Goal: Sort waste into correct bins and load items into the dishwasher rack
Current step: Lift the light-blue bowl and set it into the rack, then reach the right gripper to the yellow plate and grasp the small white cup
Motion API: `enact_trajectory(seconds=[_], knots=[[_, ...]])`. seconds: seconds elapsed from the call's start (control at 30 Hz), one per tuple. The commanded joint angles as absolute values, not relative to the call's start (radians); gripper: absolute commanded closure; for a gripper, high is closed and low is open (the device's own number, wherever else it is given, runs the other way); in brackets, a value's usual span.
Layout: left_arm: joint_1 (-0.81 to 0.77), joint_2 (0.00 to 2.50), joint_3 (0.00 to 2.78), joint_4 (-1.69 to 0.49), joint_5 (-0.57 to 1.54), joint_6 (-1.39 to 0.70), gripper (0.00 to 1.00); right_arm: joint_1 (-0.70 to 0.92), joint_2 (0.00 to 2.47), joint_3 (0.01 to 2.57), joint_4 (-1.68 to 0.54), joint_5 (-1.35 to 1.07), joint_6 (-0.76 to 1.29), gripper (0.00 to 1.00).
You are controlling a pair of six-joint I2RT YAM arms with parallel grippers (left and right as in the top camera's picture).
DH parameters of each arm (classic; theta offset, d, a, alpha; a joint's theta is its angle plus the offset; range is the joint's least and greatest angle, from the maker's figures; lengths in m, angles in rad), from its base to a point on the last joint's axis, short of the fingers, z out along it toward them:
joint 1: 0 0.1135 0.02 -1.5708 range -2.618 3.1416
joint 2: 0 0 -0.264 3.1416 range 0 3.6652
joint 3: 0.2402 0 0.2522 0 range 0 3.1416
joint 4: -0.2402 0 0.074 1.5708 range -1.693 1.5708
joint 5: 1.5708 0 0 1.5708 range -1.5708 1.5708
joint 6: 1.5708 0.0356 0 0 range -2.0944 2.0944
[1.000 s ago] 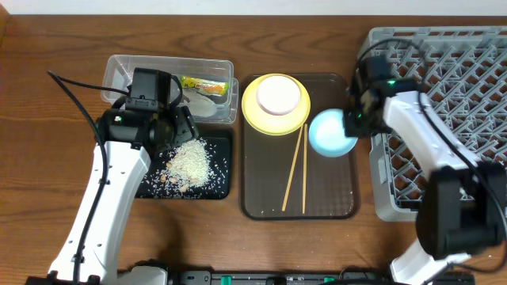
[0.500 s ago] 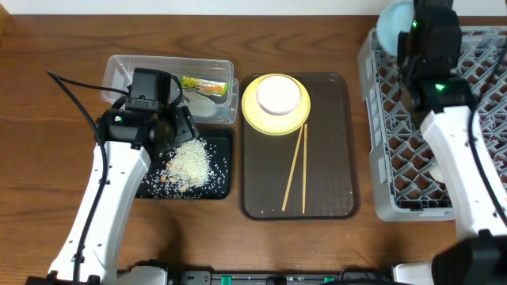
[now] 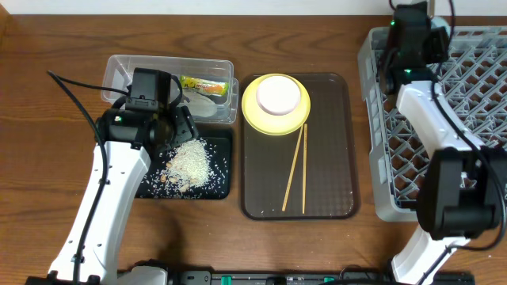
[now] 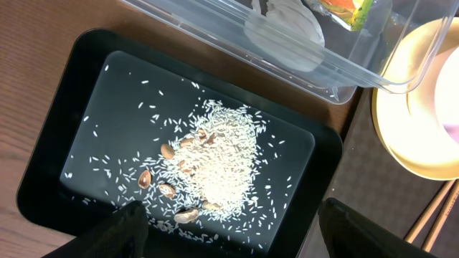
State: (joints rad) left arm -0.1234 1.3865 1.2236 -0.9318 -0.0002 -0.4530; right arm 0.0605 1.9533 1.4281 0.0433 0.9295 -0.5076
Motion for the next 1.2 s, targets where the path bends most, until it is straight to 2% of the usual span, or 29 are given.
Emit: enact_trajectory(seconds=[0.0,0.3,0.5,0.53,0.6,0.63,0.67,0.7,0.77,0.9,1.03,1.1,1.17], knots=[[-0.119,1.380,1.232,-0.934,-0.012,-0.466,0.21,0.053,1.991,1.427,0.046,0.998,-0.497,0.99],[-0.119,1.380,1.233,-0.934,-0.012,-0.466,0.21,0.095,2.004,1.427,-0.092,0.999,-0.342,0.99],[-0.119,1.380,1.233,-0.934,-0.012,-0.466,0.21,0.131,1.963,1.427,-0.282,0.970,-0.142,0.99],[-0.119,1.380,1.233,-0.934,-0.012,-0.466,0.21,0.135,1.946,1.427,-0.315,0.949,-0.116,0.96],[-0.119,1.380,1.233,-0.934,-0.012,-0.466,0.21,0.144,1.911,1.427,-0.380,0.877,-0.101,0.79],[-0.119,1.380,1.233,-0.934,-0.012,-0.466,0.21,0.149,1.888,1.427,-0.409,0.836,-0.100,0.61],[-0.119,1.380,1.233,-0.934,-0.012,-0.466,0.21,0.153,1.869,1.427,-0.432,0.802,-0.100,0.50],[-0.119,1.380,1.233,-0.934,-0.012,-0.466,0.21,0.159,1.845,1.427,-0.456,0.765,-0.099,0.44],[-0.119,1.380,1.232,-0.934,-0.012,-0.466,0.21,0.173,1.793,1.427,-0.489,0.674,-0.097,0.40],[-0.119,1.380,1.232,-0.934,-0.012,-0.466,0.21,0.212,1.712,1.427,-0.512,0.379,-0.037,0.40],[-0.119,1.380,1.232,-0.934,-0.012,-0.466,0.21,0.251,1.697,1.427,-0.513,0.016,0.082,0.47],[-0.119,1.380,1.232,-0.934,-0.012,-0.466,0.21,0.271,1.720,1.427,-0.512,-0.051,0.173,0.51],[-0.119,1.380,1.232,-0.934,-0.012,-0.466,0.21,0.292,1.752,1.427,-0.511,-0.053,0.224,0.51]])
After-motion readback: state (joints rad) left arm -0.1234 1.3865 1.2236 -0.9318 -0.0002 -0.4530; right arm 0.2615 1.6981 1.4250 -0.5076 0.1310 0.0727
